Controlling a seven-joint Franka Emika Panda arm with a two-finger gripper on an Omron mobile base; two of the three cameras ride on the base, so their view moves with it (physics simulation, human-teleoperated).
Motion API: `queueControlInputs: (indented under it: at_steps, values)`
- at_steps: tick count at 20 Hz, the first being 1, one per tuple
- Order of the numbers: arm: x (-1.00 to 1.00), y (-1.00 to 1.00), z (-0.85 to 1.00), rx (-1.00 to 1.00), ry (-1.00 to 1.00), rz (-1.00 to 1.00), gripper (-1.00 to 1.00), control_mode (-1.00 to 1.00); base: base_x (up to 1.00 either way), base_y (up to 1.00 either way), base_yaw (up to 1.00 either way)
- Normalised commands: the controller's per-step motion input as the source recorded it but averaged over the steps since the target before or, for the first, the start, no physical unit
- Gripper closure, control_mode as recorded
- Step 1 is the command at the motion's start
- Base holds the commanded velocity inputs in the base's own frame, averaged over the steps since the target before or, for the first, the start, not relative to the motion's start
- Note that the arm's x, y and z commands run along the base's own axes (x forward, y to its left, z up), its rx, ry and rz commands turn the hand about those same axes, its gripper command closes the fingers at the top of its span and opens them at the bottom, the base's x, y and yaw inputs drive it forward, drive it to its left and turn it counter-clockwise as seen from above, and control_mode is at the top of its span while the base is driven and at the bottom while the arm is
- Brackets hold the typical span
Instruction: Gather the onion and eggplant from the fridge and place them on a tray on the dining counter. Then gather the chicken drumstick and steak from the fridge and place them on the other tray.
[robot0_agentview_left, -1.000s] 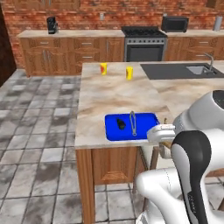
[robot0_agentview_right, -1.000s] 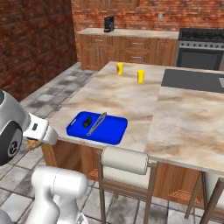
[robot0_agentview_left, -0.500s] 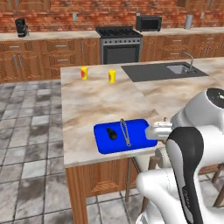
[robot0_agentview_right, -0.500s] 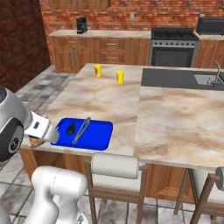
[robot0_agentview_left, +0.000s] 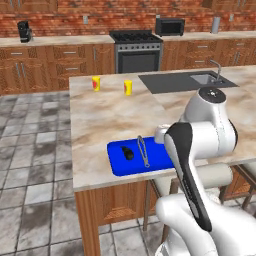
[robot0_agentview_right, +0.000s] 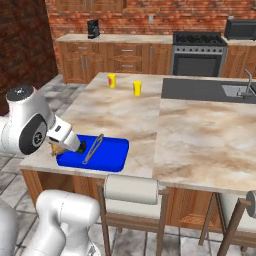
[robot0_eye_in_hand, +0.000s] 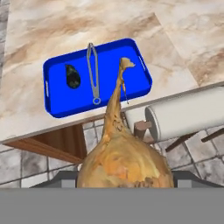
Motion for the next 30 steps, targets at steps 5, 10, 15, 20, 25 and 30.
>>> queueControlInputs:
  at_steps: [5,10,15,20,25,30]
  values:
    - [0.58,-0.28,-0.45,0.0,0.0,0.0,1.0,-1.0,0.0,0.0,0.0]
    - [0.54,-0.2,-0.36,0.0,0.01,0.0,1.0,-1.0,0.0,0.0,0.0]
    - [0.77,-0.01,-0.46,0.0,0.07,0.0,1.0,-1.0,0.0,0.0,0.0]
    - [0.71,0.0,-0.39,0.0,0.1,0.0,1.0,-1.0,0.0,0.0,0.0]
    - [0.58,-0.02,-0.39,0.0,0.09,0.0,1.0,-1.0,0.0,0.0,0.0]
    - [0.52,-0.05,-0.44,0.0,0.07,0.0,1.0,-1.0,0.0,0.0,0.0]
